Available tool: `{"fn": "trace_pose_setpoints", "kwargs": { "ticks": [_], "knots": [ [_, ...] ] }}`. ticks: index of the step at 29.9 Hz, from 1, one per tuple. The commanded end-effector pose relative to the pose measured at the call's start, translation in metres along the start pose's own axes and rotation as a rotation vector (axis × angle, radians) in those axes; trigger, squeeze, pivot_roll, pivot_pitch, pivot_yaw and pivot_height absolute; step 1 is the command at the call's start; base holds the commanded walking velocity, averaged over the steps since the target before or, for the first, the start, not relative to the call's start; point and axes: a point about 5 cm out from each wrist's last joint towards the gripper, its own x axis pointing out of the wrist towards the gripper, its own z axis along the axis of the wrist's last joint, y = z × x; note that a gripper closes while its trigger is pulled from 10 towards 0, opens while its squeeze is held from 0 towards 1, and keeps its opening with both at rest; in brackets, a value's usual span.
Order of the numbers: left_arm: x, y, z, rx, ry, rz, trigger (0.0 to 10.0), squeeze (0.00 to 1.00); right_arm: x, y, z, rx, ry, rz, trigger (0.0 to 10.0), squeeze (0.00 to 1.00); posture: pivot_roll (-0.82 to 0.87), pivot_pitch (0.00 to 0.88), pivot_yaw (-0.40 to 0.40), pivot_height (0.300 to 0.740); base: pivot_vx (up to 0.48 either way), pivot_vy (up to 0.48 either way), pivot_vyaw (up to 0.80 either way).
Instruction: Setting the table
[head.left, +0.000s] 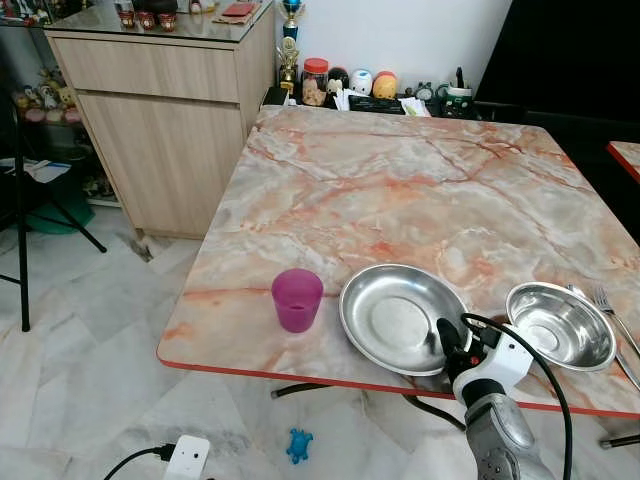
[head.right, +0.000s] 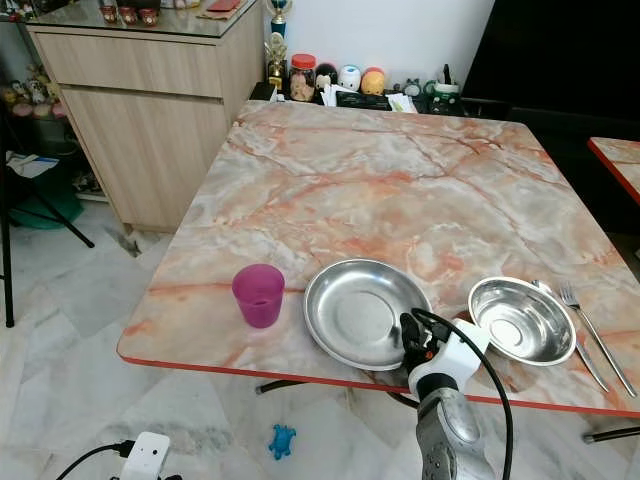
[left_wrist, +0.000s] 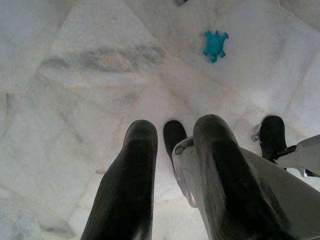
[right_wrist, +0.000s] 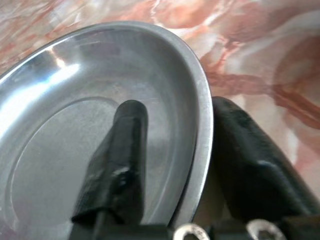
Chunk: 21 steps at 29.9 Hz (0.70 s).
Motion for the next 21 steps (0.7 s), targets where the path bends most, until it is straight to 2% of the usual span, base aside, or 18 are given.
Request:
{"fn": "trace_pose_setpoints", "kwargs": {
  "ticks": [1,10,13,15,16,17,19,21],
  "knots": [
    [-0.001,-0.002,-0.004,0.003,0.012,-0.010,10.0,0.00,0.002,0.004,0.001,-0.020,-0.002,0.007,0.0,0.00,0.10,0.000,-0.082,0.740,0.000,0.000,0.00],
    [0.000,-0.001,-0.002,0.004,0.007,-0.010,10.0,0.00,0.001,0.007,0.007,-0.056,-0.048,0.011,0.0,0.00,0.09,0.000,-0.080,0.740,0.000,0.000,0.00],
    [0.000,-0.001,-0.002,0.004,0.004,-0.005,10.0,0.00,0.002,0.002,0.024,-0.128,-0.155,-0.038,0.0,0.00,0.09,0.000,-0.081,0.740,0.000,0.000,0.00],
    [0.000,-0.001,-0.002,0.004,0.004,-0.005,10.0,0.00,0.002,0.002,0.027,-0.149,-0.173,-0.044,0.0,0.00,0.09,0.000,-0.081,0.740,0.000,0.000,0.00],
    [0.000,0.000,-0.002,0.004,0.002,-0.003,10.0,0.00,0.001,0.002,0.042,-0.164,-0.260,-0.073,0.0,0.00,0.09,0.000,-0.079,0.740,0.000,0.000,0.00],
    [0.000,0.000,-0.002,0.004,0.002,-0.003,10.0,0.00,0.001,0.002,0.042,-0.164,-0.260,-0.073,0.0,0.00,0.09,0.000,-0.079,0.740,0.000,0.000,0.00],
    [0.000,0.000,-0.001,0.007,0.001,-0.003,10.0,0.00,0.000,0.007,0.064,-0.233,-0.386,-0.082,0.0,0.00,0.09,0.000,-0.077,0.740,0.000,0.000,0.00],
    [0.000,0.000,-0.001,0.008,-0.001,-0.002,10.0,0.00,0.000,0.012,0.068,-0.263,-0.413,-0.071,0.0,0.00,0.09,0.000,-0.077,0.740,0.000,0.000,0.00]
  ]
}}
